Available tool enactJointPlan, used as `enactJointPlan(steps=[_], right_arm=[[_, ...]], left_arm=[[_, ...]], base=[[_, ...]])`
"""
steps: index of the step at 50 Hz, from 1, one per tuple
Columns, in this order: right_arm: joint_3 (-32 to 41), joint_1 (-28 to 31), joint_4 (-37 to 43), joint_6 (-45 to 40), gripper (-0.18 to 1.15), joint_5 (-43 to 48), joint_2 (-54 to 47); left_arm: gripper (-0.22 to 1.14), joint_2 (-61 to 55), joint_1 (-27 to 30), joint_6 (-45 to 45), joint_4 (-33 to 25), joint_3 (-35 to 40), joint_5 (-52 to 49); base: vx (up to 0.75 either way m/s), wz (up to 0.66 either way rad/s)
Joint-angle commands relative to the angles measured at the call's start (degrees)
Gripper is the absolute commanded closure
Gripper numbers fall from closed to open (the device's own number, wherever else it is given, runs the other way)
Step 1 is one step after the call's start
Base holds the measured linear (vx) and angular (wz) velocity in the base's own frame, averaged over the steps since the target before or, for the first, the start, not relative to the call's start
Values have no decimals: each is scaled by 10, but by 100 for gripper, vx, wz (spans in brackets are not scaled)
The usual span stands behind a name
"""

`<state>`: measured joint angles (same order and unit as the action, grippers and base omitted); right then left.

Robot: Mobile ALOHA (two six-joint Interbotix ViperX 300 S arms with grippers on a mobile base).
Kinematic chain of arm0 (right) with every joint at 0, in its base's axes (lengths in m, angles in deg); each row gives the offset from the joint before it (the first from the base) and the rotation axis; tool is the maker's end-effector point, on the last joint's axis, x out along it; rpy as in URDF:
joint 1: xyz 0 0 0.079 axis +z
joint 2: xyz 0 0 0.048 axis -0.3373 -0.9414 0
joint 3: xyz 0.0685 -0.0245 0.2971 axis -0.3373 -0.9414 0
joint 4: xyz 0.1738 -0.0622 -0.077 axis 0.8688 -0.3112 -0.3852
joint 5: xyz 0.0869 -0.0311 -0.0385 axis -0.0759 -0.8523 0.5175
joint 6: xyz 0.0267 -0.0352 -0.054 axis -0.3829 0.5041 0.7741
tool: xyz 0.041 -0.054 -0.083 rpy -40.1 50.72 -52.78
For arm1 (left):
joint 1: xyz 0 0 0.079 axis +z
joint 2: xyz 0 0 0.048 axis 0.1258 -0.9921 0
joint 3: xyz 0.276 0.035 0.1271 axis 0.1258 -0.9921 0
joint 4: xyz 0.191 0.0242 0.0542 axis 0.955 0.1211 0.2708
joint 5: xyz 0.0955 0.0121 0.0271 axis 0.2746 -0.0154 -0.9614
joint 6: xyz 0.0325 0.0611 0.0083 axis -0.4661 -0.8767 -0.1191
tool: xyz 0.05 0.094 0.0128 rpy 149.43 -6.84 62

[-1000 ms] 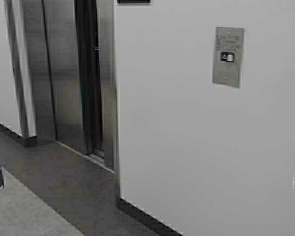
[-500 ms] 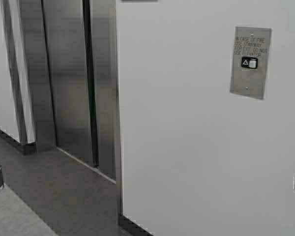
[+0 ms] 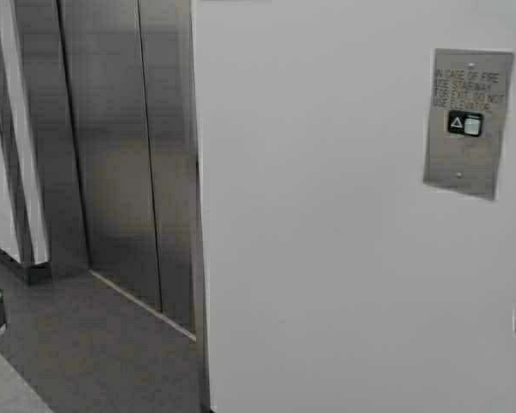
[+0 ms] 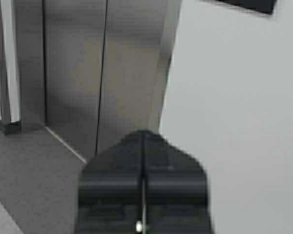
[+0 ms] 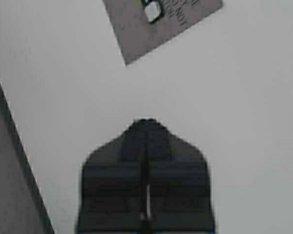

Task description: Navigate to elevator, push the call button, then enter the elevator

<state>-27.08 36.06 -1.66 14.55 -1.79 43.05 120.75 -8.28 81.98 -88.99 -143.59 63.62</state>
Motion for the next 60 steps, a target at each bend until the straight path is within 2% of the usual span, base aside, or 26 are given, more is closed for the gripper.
enactJointPlan(steps=[1, 8, 18, 25, 38, 49, 60], right_arm=[[0, 5, -35, -13, 91, -11, -28], [-5, 23, -109, -70, 91, -17, -63], [-44, 65, -280, -209, 91, -64, -74], [-61, 83, -369, -307, 91, -80, -105], [-59, 83, -443, -392, 91, -83, -231], [-12, 61, -499, -443, 91, -80, -362], [18, 36, -579, -504, 91, -80, -435]], left_arm=[[90, -3, -3, 3, -4, 17, 3], [90, 0, -3, 4, -6, 20, 1], [90, 5, -6, 5, -12, 24, -1], [90, 12, -7, 5, -15, 25, -1], [90, 29, -7, 5, -17, 25, -1], [90, 33, -7, 5, -20, 23, -2], [90, 33, -7, 4, -20, 22, -5]], base=[[20, 5], [19, 7], [15, 10], [8, 7], [3, 2], [-1, -1], [-1, 0]])
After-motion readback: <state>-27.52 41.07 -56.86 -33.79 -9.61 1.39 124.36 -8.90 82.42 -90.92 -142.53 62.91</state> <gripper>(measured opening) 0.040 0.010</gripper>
